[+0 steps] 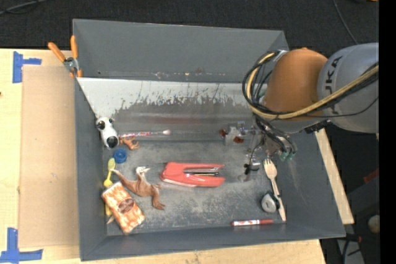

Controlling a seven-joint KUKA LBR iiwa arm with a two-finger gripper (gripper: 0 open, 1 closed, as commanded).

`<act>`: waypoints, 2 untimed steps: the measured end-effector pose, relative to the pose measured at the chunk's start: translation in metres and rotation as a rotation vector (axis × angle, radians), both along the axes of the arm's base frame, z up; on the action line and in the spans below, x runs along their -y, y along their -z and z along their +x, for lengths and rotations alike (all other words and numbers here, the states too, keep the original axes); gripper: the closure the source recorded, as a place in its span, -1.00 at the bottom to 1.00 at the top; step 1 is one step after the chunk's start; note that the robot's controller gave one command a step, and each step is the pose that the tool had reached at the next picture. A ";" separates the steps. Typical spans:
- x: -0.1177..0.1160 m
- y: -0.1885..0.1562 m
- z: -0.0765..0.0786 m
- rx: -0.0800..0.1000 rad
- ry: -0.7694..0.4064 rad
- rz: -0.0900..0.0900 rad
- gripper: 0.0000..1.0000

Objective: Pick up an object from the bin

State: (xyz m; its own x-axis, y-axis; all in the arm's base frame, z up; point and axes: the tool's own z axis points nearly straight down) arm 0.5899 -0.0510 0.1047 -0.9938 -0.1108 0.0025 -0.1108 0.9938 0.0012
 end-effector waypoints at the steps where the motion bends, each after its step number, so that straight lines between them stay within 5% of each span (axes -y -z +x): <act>1: -0.013 -0.068 0.011 0.000 0.125 0.000 -1.00; 2: -0.057 -0.075 0.012 -0.005 -0.036 0.003 -1.00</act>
Offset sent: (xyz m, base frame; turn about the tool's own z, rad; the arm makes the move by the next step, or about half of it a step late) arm 0.0108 0.0719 0.0707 -0.0703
